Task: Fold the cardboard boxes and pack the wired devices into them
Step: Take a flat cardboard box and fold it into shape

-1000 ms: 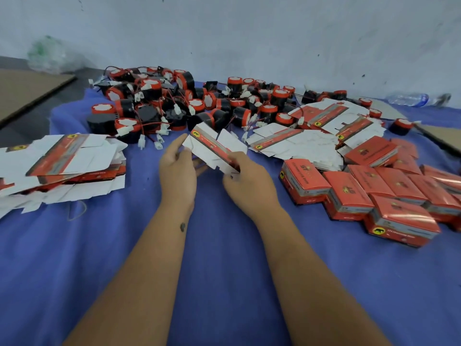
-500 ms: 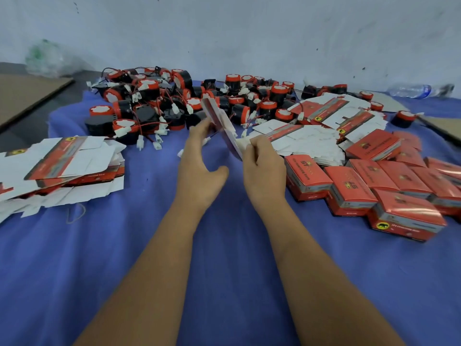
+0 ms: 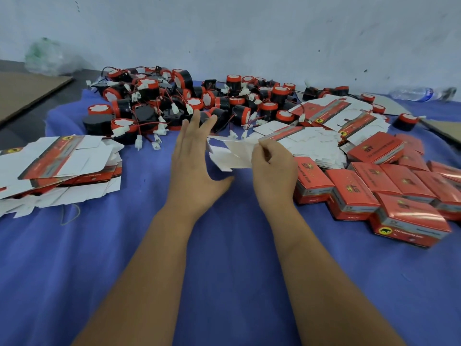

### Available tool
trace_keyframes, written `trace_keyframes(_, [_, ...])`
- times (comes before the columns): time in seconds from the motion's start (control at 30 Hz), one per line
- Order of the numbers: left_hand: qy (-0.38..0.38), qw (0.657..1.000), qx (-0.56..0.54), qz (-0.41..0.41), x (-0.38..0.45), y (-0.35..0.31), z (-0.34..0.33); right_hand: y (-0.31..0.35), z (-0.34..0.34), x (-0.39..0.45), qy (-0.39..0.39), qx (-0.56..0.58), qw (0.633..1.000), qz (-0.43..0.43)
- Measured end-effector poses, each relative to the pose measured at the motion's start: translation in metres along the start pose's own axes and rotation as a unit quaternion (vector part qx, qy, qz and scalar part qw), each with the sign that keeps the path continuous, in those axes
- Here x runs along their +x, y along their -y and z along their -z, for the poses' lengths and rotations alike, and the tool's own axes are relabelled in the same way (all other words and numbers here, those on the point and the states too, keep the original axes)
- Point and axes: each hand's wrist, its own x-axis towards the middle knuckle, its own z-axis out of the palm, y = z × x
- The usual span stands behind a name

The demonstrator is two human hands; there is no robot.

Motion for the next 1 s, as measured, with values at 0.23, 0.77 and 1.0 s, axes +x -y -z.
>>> trace_keyframes(0.23, [0.032, 0.997, -0.063, -0.026, -0.003, -0.005, 0.005, 0.011, 0.009, 0.005, -0.045, 0.231, 0.964, -0.125])
trace_keyframes(0.77, [-0.021, 0.940, -0.314, 0.131, -0.005, -0.027, 0.012, 0.016, 0.003, 0.001, 0.158, 0.296, 0.940, -0.064])
trace_keyframes(1.0, [0.014, 0.912, -0.381, 0.151, -0.001, -0.024, 0.012, 0.011, -0.008, -0.006, 0.176, 0.269, 0.943, -0.087])
